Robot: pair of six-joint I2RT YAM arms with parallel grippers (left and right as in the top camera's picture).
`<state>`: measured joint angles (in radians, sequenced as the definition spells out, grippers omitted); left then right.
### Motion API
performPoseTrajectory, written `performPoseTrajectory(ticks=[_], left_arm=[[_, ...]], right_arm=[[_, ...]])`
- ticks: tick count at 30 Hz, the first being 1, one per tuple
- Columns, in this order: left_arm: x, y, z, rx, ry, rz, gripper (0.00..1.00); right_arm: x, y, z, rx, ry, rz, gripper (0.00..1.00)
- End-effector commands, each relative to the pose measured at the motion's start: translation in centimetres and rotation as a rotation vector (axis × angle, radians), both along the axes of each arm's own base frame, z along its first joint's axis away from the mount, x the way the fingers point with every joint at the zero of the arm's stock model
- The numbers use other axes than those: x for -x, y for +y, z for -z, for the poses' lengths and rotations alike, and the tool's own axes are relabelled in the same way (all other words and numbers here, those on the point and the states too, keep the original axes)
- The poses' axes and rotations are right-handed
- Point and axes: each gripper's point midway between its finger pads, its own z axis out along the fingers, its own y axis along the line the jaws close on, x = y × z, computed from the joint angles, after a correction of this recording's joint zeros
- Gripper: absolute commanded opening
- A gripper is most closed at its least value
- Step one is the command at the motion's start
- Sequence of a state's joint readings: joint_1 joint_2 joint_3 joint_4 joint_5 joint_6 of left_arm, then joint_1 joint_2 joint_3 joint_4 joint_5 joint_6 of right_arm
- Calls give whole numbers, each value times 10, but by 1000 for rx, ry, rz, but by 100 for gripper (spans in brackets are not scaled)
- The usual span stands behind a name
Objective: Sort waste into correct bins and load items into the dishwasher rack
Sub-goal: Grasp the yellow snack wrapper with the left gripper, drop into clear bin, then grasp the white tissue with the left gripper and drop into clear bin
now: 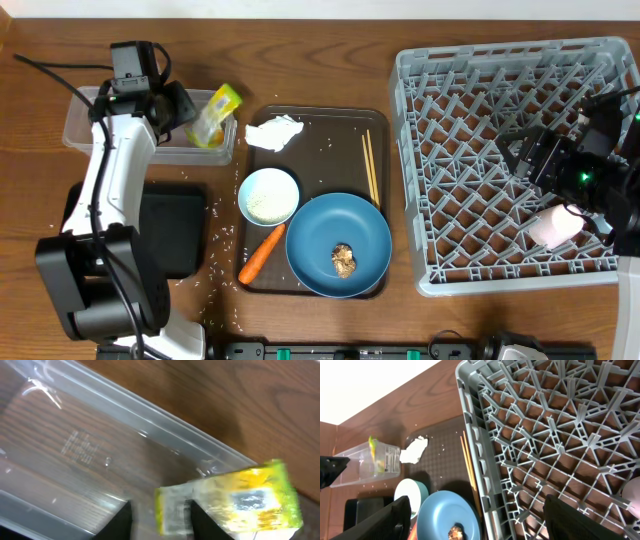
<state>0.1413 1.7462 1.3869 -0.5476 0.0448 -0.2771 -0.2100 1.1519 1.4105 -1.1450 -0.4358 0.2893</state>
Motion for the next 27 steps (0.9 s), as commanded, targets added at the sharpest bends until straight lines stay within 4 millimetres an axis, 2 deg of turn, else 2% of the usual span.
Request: performPoseTrajectory(ticks=[1,5,9,12,14,16,18,19,20,22,27], left_arm=[[3,1,-33,-6,-69,18,49],[17,-40,-62,129,-115,140,49],[28,-82,-60,92,-80,332,48],[35,-109,-36,-32,-2,438,48],[34,-118,-20,-93,35,450,47],[33,-136,-4,-109,63,519,34],[33,-155,15,-132,99,604,33],[33,-162,24,-138,117,631,34],[32,-168,33,-142,131,647,43],[27,-177,52,-149,148,669,49],[13,-183,89,-162,167,677,51]], right_arm=[[1,2,1,-7,8,4,78],[1,2,1,-8,8,4,78],[0,2,0,-7,4,4,79],[0,2,0,-7,4,4,79],[0,2,0,-7,4,4,79],[0,2,0,-7,4,4,78],[0,2,0,-7,4,4,79],[0,2,0,-7,4,4,79],[0,2,0,-7,4,4,79],[0,2,0,-7,4,4,79],[0,2,0,-7,4,4,79]])
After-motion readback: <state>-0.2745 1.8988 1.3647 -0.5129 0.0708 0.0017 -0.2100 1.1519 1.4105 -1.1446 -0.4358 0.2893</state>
